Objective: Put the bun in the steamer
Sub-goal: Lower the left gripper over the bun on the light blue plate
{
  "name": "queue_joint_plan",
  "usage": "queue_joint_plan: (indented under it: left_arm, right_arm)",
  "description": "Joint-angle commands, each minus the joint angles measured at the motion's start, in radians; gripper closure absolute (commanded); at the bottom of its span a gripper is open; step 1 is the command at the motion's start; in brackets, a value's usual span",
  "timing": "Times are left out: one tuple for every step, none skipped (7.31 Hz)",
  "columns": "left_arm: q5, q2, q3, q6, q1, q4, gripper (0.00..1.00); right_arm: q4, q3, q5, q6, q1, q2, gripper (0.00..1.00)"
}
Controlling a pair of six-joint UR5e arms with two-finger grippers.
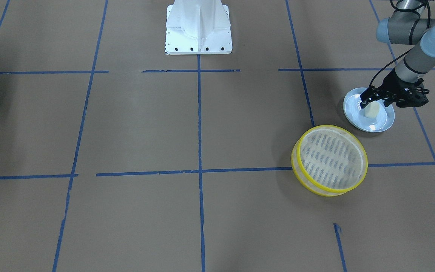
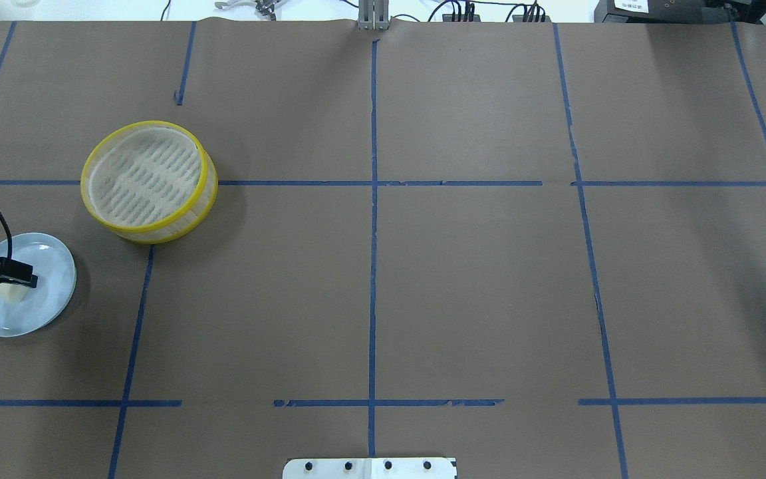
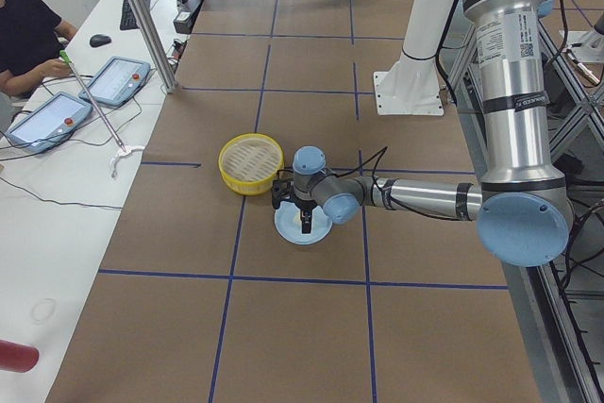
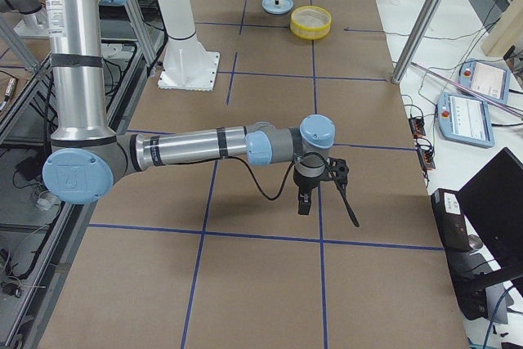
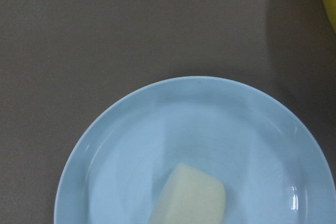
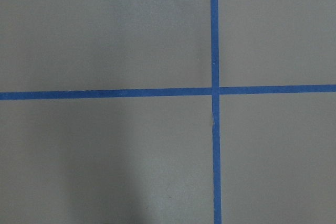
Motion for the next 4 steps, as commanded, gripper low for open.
queue_joint_plan:
  left_arm:
    - [0.005, -0.002, 0.008, 0.002, 0.005, 0.000, 0.11]
    - [0.005, -0.003, 0.011, 0.002, 0.005, 0.002, 0.21]
    - [0.007, -0.010, 0.018, 0.004, 0.005, 0.002, 0.35]
    - [0.007, -0.010, 0.016, 0.004, 0.005, 0.002, 0.49]
  right_arm:
    - [0.000, 0.000, 0.000, 0.000, 0.000, 0.000, 0.00]
    - [0.000, 0.000, 0.000, 0.000, -0.001, 0.000, 0.00]
    - [0.000, 0.000, 0.000, 0.000, -0.001, 0.000, 0.00]
    - [0.000, 0.000, 0.000, 0.000, 0.000, 0.000, 0.00]
